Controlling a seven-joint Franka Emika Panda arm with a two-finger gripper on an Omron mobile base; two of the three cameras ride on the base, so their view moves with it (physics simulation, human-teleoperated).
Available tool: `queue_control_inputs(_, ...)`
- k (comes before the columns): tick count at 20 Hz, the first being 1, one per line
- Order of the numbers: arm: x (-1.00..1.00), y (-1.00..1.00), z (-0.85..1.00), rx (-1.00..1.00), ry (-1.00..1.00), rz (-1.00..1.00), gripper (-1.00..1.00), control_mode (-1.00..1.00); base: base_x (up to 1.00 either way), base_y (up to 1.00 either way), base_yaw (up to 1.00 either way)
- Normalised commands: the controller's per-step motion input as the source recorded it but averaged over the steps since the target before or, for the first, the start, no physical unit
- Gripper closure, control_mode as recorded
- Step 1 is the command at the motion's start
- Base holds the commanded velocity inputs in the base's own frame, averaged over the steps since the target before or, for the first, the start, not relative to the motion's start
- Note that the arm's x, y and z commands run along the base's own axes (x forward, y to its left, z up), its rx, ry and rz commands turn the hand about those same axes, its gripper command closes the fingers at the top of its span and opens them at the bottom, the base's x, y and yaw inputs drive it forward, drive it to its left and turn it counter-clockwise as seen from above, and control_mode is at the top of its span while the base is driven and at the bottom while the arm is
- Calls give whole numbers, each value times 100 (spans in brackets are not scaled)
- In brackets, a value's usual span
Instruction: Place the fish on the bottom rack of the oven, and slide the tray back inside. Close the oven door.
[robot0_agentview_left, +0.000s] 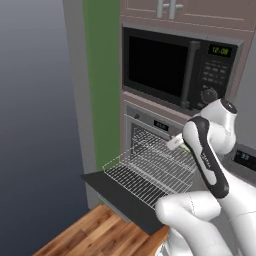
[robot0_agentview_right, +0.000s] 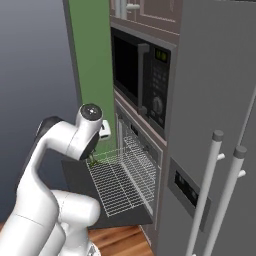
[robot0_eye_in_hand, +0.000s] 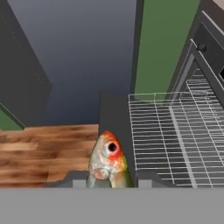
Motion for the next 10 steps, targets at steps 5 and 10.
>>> queue_control_inputs(5, 42, 3, -35, 0, 2, 0, 100, -100, 0, 0, 0)
queue_control_inputs(10, 52, 2, -63, -4, 2, 0, 100, -100, 0, 0, 0)
